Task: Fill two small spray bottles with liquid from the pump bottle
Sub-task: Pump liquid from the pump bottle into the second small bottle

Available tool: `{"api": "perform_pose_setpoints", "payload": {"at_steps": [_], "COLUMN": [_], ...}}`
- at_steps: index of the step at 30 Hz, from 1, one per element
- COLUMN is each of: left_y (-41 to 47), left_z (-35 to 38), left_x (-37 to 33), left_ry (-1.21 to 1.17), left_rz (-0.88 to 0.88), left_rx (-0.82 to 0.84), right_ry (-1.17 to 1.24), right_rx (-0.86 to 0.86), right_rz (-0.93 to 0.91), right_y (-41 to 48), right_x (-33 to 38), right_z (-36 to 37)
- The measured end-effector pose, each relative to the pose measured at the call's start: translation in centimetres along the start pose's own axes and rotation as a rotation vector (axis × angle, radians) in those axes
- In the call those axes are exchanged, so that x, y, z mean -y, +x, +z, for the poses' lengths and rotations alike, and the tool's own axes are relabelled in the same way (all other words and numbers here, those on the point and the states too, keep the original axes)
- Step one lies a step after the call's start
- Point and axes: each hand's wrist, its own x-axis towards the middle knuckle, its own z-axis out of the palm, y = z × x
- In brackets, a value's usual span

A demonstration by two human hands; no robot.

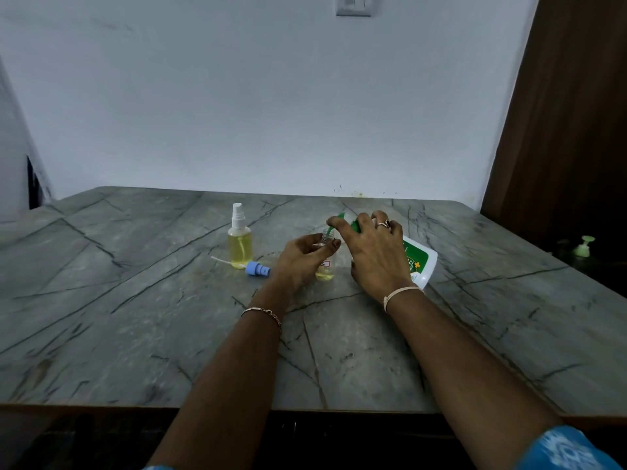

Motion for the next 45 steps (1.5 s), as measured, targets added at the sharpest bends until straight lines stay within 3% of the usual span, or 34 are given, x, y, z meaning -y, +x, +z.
{"api": "perform_pose_setpoints", "payload": {"at_steps": [19, 38, 45], "left_y": [0.2, 0.25, -0.19], "left_z": [-0.07, -0.22, -0.39], "left_x": [0.51, 0.4, 0.36], "left_ry": [0.12, 0.048, 0.194], "left_rz": [0.078, 0.021, 0.134], "left_rx": [-0.025, -0.002, -0.009], "right_ry": [0.029, -0.001, -0.028], "right_rx": [0.001, -0.006, -0.008], "right_rz": [-0.006, -0.003, -0.026], "right_y": [0.07, -0.21, -0.47], "right_x": [-0.23, -0.25, -0.65], "right_z": [0.2, 0.02, 0.05]}}
